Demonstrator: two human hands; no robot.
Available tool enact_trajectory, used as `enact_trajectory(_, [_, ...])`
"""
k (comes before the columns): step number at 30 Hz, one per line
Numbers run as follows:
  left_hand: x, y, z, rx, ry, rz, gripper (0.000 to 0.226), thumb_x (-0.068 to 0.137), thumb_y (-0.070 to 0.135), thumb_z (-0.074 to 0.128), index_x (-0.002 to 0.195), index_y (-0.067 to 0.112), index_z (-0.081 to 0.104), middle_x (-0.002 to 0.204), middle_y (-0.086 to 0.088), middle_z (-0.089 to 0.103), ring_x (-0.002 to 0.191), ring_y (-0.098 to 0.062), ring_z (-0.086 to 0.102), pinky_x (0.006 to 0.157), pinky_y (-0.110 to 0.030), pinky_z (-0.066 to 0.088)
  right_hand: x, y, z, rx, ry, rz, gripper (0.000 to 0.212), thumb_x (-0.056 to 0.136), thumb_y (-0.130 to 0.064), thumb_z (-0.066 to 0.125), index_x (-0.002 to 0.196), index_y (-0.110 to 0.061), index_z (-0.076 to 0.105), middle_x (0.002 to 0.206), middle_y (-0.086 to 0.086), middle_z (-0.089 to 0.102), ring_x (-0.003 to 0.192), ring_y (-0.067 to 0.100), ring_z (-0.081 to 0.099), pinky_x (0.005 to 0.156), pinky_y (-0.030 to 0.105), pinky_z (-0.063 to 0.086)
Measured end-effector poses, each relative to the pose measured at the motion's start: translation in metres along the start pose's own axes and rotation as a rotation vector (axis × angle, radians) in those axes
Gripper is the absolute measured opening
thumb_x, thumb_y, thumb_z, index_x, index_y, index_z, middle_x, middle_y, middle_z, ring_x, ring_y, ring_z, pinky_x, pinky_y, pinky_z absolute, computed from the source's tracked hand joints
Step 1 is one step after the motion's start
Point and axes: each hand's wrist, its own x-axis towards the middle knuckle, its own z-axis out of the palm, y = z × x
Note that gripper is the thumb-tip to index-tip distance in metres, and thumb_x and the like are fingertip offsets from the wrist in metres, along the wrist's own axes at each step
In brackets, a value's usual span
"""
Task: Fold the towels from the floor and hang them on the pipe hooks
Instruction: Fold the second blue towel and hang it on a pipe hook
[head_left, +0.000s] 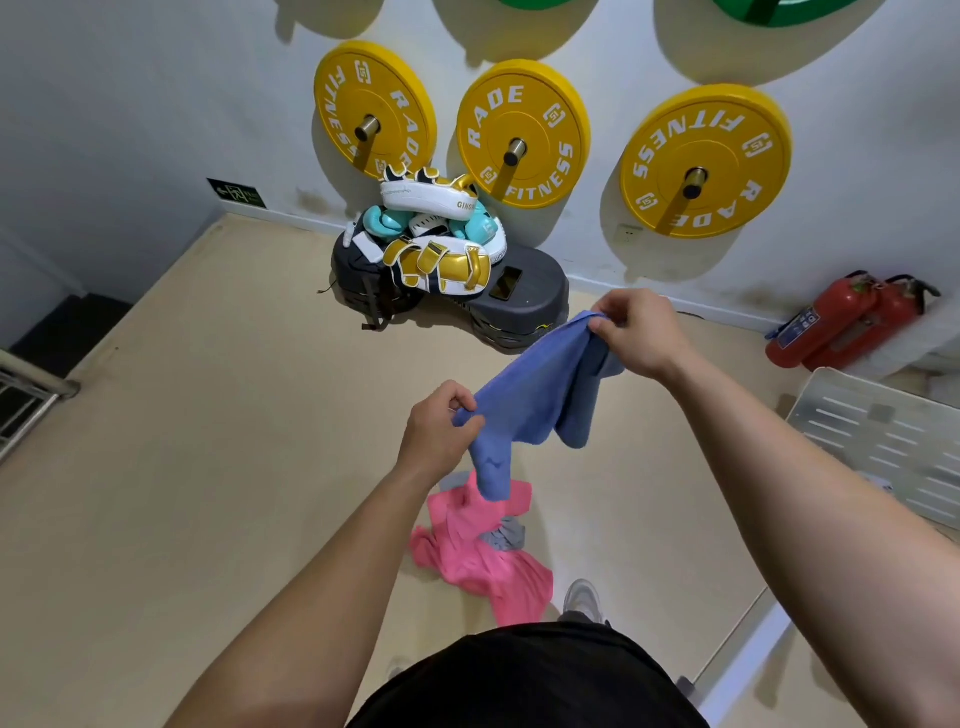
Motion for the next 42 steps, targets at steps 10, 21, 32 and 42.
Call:
enact_trajectory(10, [-0.004,-0.044,-0.022,0.251,-0.102,-0.022,0.012,0.092,0.009,0.059,0.095,0.017,0.068,0.091,0.003,0.063,0.085,-0.017,0.055,0.065,-0.015,0.036,-0.011,0.039,-0.005,0.07,0.09,0.144,0.013,0.09,-0.026,0.059,0.076,-0.027,0.062,0.086,-0.001,0.072,0.086,0.026,0.065,0.082,0.043,0.055])
enact_trajectory(21, [-0.005,0.01,-0.017,0.035,0.053,0.088,0.011,0.089,0.013,0.064,0.093,0.023,0.067,0.083,0.006,0.066,0.079,-0.011,0.06,0.063,-0.008,0.04,-0.053,0.045,0.032,0.049,-0.06,0.161,0.02,0.088,-0.011,0.059,0.1,-0.026,0.066,0.086,-0.003,0.069,0.084,0.023,0.066,0.074,0.031,0.051])
enact_trajectory(32, [-0.024,0.036,0.036,-0.067,-0.211,0.118,0.021,0.085,0.017,0.064,0.087,0.038,0.069,0.083,0.007,0.068,0.075,-0.002,0.057,0.072,-0.02,0.045,-0.094,-0.004,0.062,0.383,-0.074,-0.028,0.036,0.087,-0.003,0.064,0.109,-0.031,0.062,0.086,-0.003,0.068,0.076,0.017,0.062,0.068,0.024,0.051])
enact_trajectory(42, [-0.017,0.032,0.02,-0.02,-0.178,0.124,0.018,0.089,0.01,0.061,0.086,0.026,0.068,0.08,0.005,0.064,0.068,0.002,0.053,0.062,-0.008,0.04,-0.1,0.02,0.068,0.184,-0.184,0.068,0.017,0.088,-0.008,0.06,0.087,-0.023,0.069,0.077,-0.008,0.066,0.072,0.017,0.062,0.065,0.026,0.046])
